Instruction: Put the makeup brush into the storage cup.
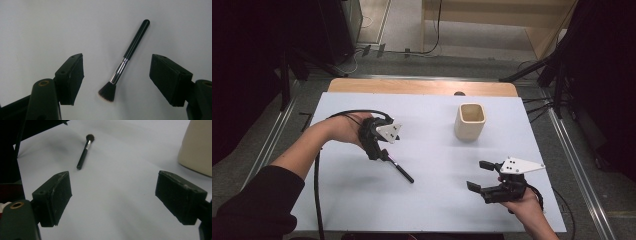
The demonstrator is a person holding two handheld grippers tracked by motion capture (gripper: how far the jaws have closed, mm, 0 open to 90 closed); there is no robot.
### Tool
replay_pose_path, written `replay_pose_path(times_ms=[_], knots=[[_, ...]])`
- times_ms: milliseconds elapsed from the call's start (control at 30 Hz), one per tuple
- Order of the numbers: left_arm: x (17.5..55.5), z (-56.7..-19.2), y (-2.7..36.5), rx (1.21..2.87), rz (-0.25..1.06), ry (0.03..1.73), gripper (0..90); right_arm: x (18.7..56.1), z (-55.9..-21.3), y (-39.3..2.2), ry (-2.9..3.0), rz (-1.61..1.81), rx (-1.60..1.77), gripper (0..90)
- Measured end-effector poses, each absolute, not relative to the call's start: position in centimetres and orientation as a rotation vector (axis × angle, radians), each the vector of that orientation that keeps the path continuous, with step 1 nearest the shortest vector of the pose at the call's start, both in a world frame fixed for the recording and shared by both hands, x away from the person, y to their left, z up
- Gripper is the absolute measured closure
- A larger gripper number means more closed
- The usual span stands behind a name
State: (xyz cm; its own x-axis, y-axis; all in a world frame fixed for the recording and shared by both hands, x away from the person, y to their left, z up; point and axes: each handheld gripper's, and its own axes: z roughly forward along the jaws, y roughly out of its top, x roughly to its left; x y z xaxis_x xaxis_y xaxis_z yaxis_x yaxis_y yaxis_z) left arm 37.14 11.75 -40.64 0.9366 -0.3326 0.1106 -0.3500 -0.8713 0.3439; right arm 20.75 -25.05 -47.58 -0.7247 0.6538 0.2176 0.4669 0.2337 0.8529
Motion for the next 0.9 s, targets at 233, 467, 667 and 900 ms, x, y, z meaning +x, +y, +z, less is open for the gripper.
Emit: replay_pose_path(times_ms=[233,467,667,900], knots=[[37.2,-41.3,11.5,2.733,0.065,-0.520,28.4,20.7,-47.6,-25.0,2.318,1.496,1.068,14.7],[37.3,-42.3,11.4,2.747,0.043,-0.531,28.6,20.7,-47.6,-25.0,2.319,1.495,1.068,14.7],[37.3,-43.1,11.3,2.758,0.024,-0.541,28.5,20.7,-47.6,-25.0,2.321,1.493,1.068,14.6],[37.2,-43.9,10.8,2.795,0.010,-0.577,28.4,20.8,-47.6,-25.0,2.321,1.495,1.065,14.6]])
